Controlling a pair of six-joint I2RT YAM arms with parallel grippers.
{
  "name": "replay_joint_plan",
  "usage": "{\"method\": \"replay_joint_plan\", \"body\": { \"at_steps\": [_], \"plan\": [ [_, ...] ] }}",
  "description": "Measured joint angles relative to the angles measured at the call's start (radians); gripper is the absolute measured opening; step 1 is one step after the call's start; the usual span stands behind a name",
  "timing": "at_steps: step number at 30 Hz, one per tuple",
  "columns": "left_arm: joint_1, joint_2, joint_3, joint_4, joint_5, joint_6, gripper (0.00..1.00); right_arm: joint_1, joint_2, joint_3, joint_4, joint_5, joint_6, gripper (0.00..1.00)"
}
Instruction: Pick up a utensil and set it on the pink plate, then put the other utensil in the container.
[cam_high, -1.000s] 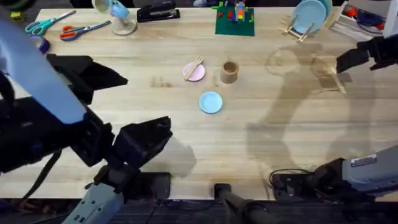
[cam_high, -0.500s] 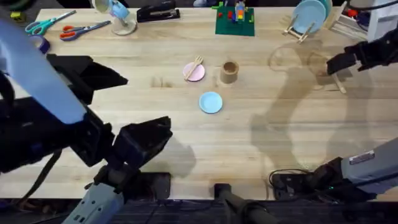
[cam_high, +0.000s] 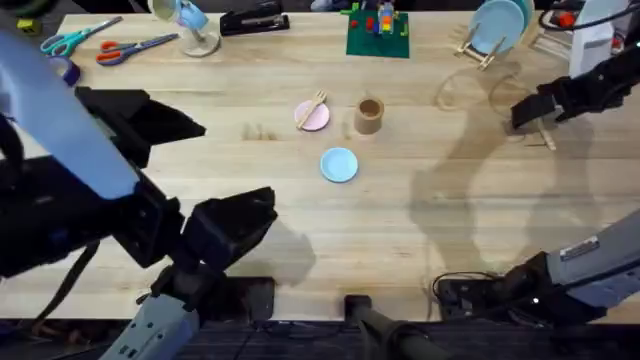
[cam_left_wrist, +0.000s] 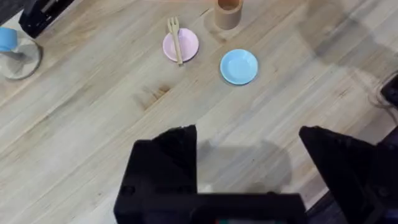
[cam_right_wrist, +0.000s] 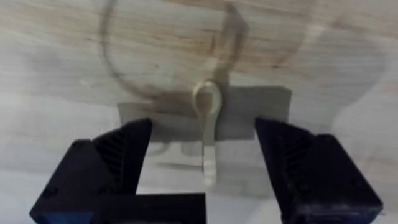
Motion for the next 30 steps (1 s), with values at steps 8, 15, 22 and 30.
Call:
{"method": "replay_joint_plan", "body": {
  "at_steps": [8,15,22,30],
  "plan": [
    [0.0,0.0,0.0,0.0,0.0,0.0,0.993,0.0,0.009,0.015,-0.015,-0.001,-0.003,0.994],
    [0.0,0.0,0.0,0.0,0.0,0.0,0.992,0.0,0.009,0.016,-0.033,0.0,-0.005,0.994],
    [0.0,0.0,0.0,0.0,0.0,0.0,0.993,0.0,0.009,0.019,-0.057,0.0,-0.011,0.994],
    [0.0,0.0,0.0,0.0,0.0,0.0,0.993,0.0,0.009,0.019,-0.057,0.0,-0.011,0.994]
  ]
}}
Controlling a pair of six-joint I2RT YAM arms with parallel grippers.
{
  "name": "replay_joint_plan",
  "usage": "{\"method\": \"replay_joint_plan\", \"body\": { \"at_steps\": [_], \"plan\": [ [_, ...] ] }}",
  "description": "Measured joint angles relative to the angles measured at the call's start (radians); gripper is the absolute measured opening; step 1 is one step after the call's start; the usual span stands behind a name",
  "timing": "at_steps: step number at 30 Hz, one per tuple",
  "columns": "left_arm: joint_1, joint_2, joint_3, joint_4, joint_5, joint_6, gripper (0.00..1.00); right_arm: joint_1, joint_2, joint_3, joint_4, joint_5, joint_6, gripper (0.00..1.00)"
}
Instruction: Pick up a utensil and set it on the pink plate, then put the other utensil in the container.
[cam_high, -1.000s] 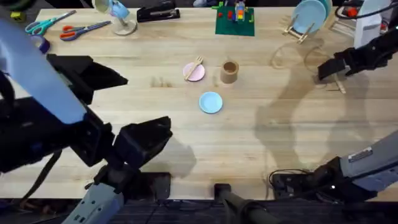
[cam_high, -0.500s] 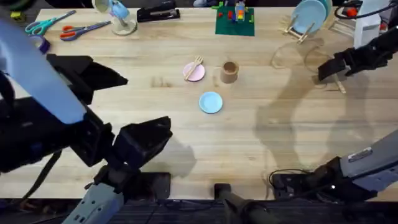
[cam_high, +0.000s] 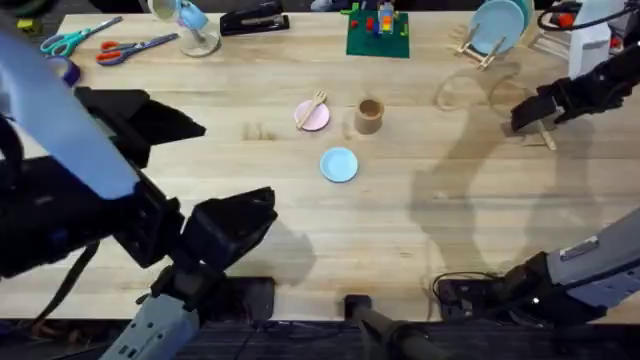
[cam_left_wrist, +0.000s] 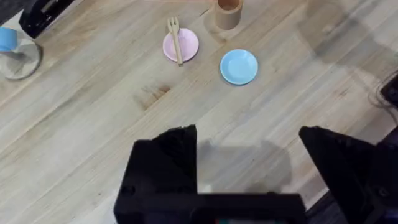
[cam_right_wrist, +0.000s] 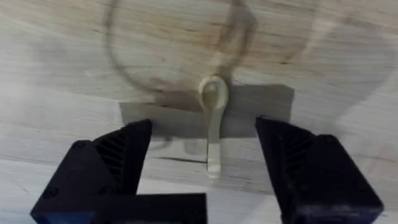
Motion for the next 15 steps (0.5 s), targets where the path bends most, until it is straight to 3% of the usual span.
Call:
{"method": "replay_joint_plan", "body": {
  "at_steps": [3,8,15],
  "plan": [
    [0.0,0.0,0.0,0.0,0.0,0.0,0.993,0.0,0.0,0.0,-0.003,0.001,0.0,0.929],
    [0.0,0.0,0.0,0.0,0.0,0.0,0.993,0.0,0.0,0.0,-0.008,0.001,0.0,0.658],
    [0.0,0.0,0.0,0.0,0.0,0.0,0.993,0.0,0.0,0.0,-0.026,0.001,0.0,0.489]
  ]
}}
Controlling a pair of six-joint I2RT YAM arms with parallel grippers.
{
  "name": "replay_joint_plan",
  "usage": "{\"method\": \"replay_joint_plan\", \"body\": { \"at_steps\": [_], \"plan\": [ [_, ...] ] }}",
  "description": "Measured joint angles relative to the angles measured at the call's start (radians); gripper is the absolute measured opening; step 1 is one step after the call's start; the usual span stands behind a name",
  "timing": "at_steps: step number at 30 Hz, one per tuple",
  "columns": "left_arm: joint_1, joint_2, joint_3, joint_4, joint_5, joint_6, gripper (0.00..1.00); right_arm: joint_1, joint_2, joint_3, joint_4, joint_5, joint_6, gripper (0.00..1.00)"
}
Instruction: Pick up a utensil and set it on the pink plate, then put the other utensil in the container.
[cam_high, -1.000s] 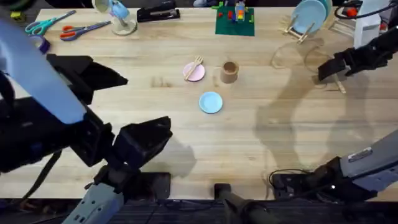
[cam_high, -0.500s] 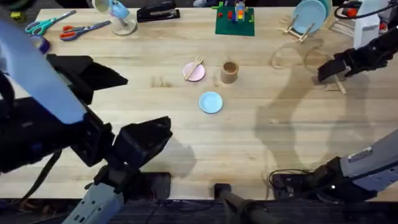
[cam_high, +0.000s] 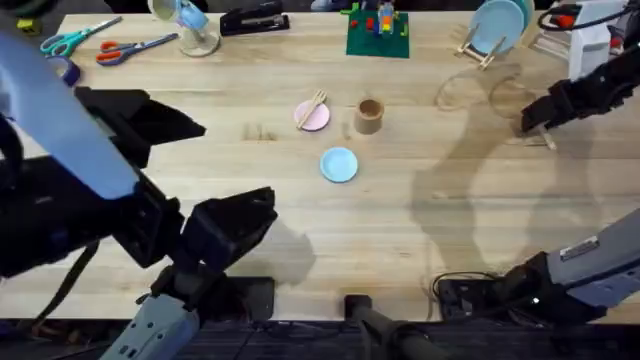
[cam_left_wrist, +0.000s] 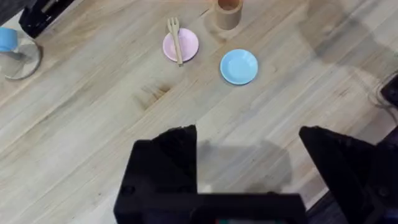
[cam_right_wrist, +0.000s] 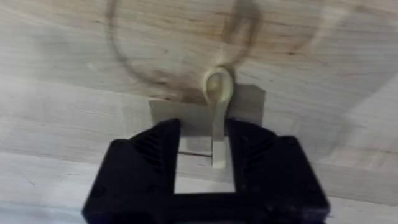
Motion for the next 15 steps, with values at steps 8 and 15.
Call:
{"method": "replay_joint_plan", "body": {
  "at_steps": [8,15],
  "plan": [
    [0.0,0.0,0.0,0.0,0.0,0.0,0.993,0.0,0.0,0.0,-0.006,-0.001,0.0,0.157],
    [0.0,0.0,0.0,0.0,0.0,0.0,0.993,0.0,0.0,0.001,-0.006,-0.004,0.0,0.034]
  ]
}}
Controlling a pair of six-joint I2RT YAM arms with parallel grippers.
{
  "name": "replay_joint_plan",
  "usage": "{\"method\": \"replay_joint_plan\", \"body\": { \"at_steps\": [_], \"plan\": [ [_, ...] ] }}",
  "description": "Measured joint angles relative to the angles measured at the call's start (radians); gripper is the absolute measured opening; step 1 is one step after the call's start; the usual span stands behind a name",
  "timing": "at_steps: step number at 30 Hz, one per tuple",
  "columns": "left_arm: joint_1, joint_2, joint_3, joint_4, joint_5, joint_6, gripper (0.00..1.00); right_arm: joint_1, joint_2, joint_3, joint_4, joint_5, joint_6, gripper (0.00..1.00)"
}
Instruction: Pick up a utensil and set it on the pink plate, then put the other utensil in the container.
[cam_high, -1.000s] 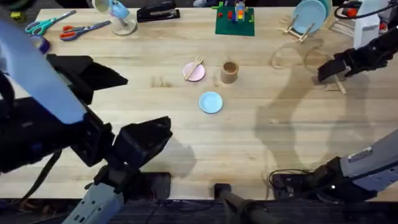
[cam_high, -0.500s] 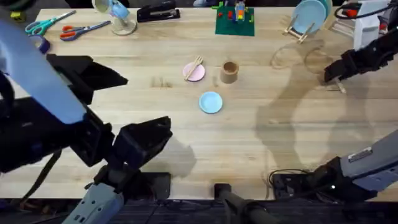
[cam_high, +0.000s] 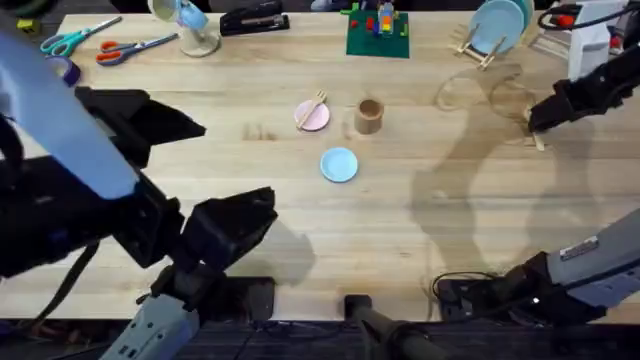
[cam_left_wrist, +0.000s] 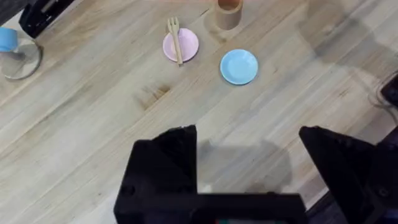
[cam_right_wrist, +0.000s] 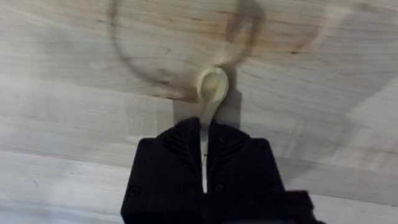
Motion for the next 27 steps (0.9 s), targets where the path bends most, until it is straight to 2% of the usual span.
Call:
{"method": "replay_joint_plan", "body": {
  "at_steps": [14,27],
  "plan": [
    [0.0,0.0,0.0,0.0,0.0,0.0,0.993,0.0,-0.016,-0.001,-0.04,-0.045,0.003,0.029],
    [0.0,0.0,0.0,0.0,0.0,0.0,0.993,0.0,-0.247,-0.003,-0.044,-0.11,0.004,0.029]
  ]
}}
